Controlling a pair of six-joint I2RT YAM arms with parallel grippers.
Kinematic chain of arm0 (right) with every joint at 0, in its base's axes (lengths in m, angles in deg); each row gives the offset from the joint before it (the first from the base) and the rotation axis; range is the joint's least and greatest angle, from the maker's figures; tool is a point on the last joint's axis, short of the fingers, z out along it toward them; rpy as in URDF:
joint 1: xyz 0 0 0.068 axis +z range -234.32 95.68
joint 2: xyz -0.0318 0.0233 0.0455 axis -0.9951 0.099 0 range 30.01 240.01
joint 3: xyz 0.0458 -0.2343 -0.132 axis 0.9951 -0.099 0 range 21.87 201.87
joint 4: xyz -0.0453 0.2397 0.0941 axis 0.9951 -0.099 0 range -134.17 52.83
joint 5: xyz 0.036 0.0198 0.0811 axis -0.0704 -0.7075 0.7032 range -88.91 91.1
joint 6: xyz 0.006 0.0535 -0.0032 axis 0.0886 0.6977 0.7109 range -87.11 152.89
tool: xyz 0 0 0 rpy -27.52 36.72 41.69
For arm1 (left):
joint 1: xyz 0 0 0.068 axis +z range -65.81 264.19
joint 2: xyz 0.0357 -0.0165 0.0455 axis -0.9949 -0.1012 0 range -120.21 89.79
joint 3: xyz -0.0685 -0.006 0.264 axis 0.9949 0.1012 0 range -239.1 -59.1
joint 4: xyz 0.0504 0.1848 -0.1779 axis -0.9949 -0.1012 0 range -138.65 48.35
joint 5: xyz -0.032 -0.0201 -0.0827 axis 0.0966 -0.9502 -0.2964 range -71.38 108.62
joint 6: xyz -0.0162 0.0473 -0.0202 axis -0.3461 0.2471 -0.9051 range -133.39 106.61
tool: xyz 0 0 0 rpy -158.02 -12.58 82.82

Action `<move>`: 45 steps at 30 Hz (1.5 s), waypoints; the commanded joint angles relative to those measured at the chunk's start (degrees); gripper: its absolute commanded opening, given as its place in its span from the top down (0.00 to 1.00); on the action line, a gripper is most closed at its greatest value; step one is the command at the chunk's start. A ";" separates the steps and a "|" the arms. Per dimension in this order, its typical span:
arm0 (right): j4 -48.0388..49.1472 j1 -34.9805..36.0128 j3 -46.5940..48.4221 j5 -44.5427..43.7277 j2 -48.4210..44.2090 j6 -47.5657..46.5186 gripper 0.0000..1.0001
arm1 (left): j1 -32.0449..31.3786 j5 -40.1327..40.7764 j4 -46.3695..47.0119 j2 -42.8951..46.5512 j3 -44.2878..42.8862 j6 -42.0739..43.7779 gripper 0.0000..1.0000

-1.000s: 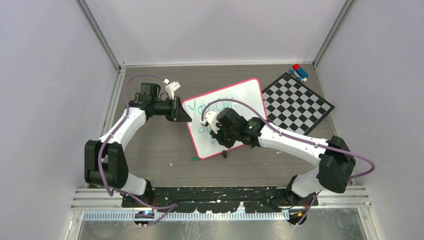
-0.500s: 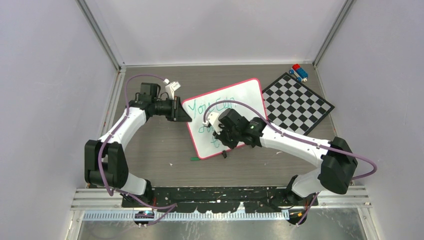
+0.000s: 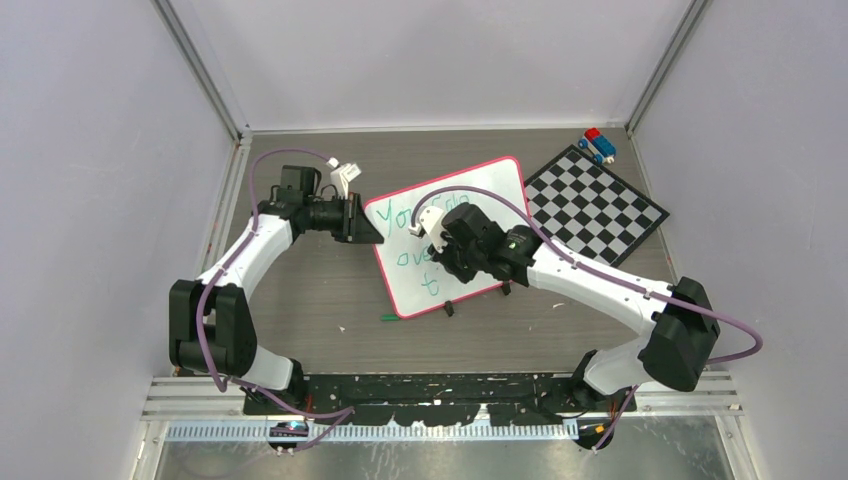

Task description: Write a sentence on the whiteboard

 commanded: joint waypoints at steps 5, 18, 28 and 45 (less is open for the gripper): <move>1.70 -0.42 -2.66 1.06 -0.80 0.81 1.00 | -0.24 2.75 -0.26 -0.66 -1.25 1.32 1.00; 2.56 -0.25 -6.31 1.55 -2.47 1.78 1.00 | -0.21 2.75 -0.01 -0.56 -1.09 1.14 1.00; 2.88 -1.78 -0.70 -0.32 -0.79 2.12 1.00 | -0.26 2.96 -0.71 -0.12 -1.40 1.29 1.00; 0.14 -4.30 -5.74 2.21 -3.43 2.03 1.00 | -0.27 2.94 -0.47 -0.71 -1.62 1.25 1.00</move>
